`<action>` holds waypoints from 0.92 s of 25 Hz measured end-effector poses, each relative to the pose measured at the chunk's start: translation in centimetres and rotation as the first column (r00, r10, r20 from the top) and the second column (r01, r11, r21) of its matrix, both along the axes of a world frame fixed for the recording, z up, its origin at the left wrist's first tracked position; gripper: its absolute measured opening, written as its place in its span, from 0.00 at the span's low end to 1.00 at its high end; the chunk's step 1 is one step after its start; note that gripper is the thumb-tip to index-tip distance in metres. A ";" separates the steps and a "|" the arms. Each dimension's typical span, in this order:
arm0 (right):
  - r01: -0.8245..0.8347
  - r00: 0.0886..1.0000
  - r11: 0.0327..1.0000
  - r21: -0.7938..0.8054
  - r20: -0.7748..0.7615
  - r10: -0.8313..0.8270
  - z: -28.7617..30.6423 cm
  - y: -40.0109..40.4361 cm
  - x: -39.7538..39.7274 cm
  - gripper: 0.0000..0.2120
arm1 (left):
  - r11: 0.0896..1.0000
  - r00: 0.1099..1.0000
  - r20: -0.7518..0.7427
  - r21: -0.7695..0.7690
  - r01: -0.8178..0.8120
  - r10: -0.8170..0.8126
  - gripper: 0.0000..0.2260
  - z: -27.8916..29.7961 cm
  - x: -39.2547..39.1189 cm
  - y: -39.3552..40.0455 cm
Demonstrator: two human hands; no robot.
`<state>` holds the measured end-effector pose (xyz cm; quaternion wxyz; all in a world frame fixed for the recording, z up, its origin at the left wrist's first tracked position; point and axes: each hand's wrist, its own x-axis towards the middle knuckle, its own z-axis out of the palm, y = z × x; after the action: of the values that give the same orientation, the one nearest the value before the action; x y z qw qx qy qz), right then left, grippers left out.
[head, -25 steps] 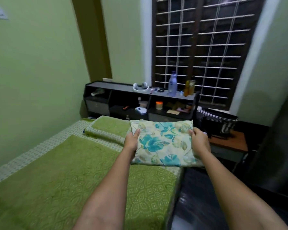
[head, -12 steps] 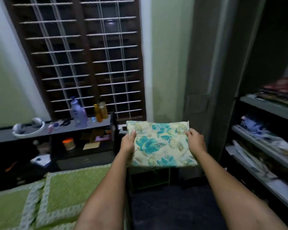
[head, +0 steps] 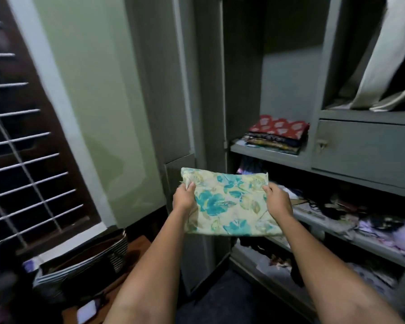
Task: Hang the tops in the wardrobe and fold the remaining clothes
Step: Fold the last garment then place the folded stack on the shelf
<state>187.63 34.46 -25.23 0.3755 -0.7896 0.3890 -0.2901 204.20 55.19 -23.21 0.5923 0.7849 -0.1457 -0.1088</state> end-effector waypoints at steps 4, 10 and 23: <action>0.140 0.990 0.990 -0.005 -0.013 -0.140 0.7 -8.3 3.4 0.13 | 0.991 0.991 -0.028 -0.010 0.133 -0.133 0.16 0.5 6.0 -10.3; 0.312 0.950 0.946 -0.087 0.053 -0.309 6.1 -19.2 8.8 0.12 | 0.970 0.964 0.110 0.001 0.242 -0.241 0.18 5.6 13.5 -25.0; 0.582 0.807 0.810 -0.076 0.174 -0.564 9.6 -40.2 20.5 0.15 | 0.849 0.844 0.171 -0.060 0.525 -0.509 0.22 9.0 29.8 -54.5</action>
<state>208.16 -5.70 -15.60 0.2468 -0.6343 0.5624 -0.4696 234.05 0.71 -14.21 0.5687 0.6902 -0.4011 -0.1982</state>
